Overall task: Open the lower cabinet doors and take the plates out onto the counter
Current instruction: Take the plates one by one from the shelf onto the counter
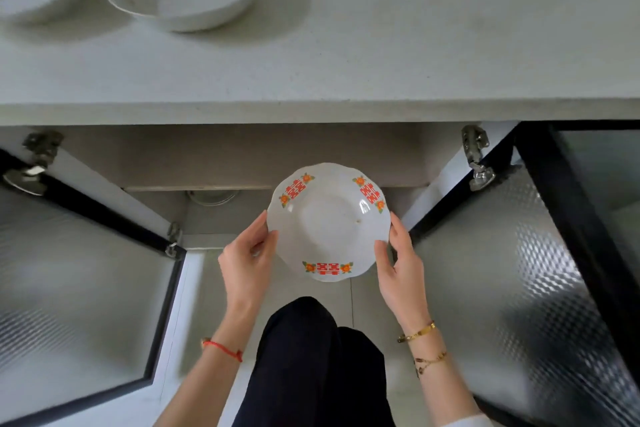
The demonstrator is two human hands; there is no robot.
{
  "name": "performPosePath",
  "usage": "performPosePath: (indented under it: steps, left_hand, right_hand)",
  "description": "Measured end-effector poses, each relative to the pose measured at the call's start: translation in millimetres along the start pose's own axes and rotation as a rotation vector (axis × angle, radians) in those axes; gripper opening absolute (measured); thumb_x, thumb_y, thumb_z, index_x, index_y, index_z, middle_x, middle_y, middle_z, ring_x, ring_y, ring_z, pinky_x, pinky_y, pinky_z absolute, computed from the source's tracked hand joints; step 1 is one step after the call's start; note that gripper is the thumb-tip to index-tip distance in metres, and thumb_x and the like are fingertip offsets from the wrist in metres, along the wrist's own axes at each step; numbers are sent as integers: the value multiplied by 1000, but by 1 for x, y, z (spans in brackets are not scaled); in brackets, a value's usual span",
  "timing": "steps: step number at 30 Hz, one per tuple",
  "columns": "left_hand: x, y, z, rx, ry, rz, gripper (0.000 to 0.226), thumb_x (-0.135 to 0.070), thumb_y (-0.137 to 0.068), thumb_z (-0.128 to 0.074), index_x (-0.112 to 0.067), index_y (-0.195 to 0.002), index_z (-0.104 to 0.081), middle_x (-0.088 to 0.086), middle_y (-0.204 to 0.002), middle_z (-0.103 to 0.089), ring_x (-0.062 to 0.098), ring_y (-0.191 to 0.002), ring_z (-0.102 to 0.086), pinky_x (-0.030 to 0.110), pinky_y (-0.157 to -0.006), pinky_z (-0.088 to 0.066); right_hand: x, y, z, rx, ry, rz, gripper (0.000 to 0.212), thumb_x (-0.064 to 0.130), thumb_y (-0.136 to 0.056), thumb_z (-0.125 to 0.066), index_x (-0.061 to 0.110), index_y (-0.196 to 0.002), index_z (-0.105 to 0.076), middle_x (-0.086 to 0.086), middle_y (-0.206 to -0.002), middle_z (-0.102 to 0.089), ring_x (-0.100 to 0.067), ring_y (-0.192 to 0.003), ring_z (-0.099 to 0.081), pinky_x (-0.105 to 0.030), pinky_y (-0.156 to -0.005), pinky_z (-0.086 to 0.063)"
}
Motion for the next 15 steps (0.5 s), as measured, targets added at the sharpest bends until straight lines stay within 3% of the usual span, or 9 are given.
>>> performPosePath:
  steps: [4,6,9,11,13,15]
  left_hand:
    - [-40,38,29,0,-11,113,44,-7,-89,-62,-34,-124,-69,-42,-80,-66,-7,-83,-64,14,-88,-51]
    - [-62,60,46,-6,-7,170,42,-8,-88,-63,-32,-122,-69,-42,-73,-65,-14,-80,-63,9,-83,-51]
    - [-98,94,72,-20,19,221,41,-8,-88,-64,-30,-123,-69,-37,-83,-67,-24,-81,-61,6,-84,-50]
    - [-125,114,90,-25,35,240,40,-8,-89,-64,-28,-122,-70,-22,-97,-74,-20,-87,-63,-3,-80,-44]
    - [-151,130,107,-19,53,257,38,-8,-90,-64,-27,-123,-70,-14,-106,-74,-10,-96,-65,2,-86,-47]
    - [-176,142,121,-23,74,260,37,-9,-90,-65,-27,-122,-70,-15,-106,-74,-11,-96,-65,11,-91,-51]
  right_hand:
    - [49,41,28,32,1,-36,49,20,-100,-47,38,-143,-29,33,-131,-47,27,-114,-44,5,-84,-40]
    - [74,61,43,42,0,-73,50,19,-100,-47,30,-146,-32,28,-131,-49,23,-113,-48,3,-85,-42]
    - [114,93,67,66,-13,-98,49,17,-100,-48,22,-146,-33,33,-125,-47,30,-106,-46,4,-80,-43]
    - [142,113,83,78,-8,-106,50,16,-100,-48,20,-147,-33,37,-123,-44,32,-105,-45,5,-77,-43]
    - [168,130,98,87,-16,-121,53,18,-100,-48,18,-149,-30,31,-127,-45,32,-105,-45,3,-76,-44]
    - [191,142,112,83,-24,-129,55,21,-100,-49,19,-150,-29,22,-131,-47,32,-106,-45,1,-76,-46]
Point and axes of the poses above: each hand's wrist, its own y-axis away from the middle knuckle, its own z-axis out of the back of the hand, x = y × z, the point moved 2 cm from there along -y, towards the middle knuckle
